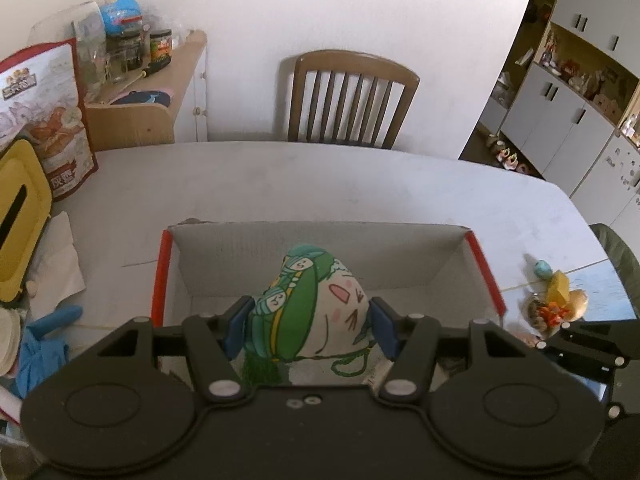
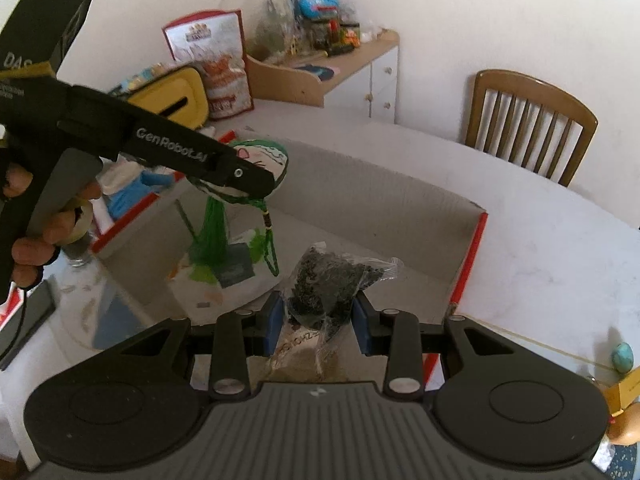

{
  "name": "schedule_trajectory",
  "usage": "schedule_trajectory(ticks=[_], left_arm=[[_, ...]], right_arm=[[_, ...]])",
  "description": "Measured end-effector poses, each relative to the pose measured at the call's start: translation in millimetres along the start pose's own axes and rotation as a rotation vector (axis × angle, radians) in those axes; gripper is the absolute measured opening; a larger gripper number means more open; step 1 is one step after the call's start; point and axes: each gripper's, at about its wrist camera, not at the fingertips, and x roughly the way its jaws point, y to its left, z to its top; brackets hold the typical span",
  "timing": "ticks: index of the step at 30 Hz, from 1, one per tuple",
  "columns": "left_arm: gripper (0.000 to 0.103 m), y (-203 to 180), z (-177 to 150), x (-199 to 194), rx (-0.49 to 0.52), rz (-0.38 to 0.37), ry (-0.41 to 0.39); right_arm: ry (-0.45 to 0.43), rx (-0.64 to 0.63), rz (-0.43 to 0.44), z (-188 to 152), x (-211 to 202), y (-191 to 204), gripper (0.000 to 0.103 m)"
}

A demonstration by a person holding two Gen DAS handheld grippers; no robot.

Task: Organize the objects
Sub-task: 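Carry the cushion and black packet with both tools into the cardboard box, then open the right tool releasing the black packet while the left tool releases the cushion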

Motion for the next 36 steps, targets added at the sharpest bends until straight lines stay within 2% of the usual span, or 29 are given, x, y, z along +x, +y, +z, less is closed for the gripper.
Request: schedule_trajectory(ticks=[14,31,33,36], left_arm=[[0.061,-5.8,1.2,62.1,0.071,0.046,0.103],[0.062,-15.8,1.6,105.0,0.157,0.105,0.259],[0.063,-16.5,1.2,109.0,0.158,0.115,0.279],[0.064,-17.9,-0.1,112.3,0.160,0.123,0.299]], right_arm=[[0.127,0.008,-0.060,3.0,65.3,-2.6,0.035],[0.213,-0.019,-0.039,7.0,75.2,1.6,0.037],[0.217,-0.020,-0.039,7.2,74.7,1.3,0.038],[0.214,-0.027,-0.040,7.3,71.6,2.2,0.047]])
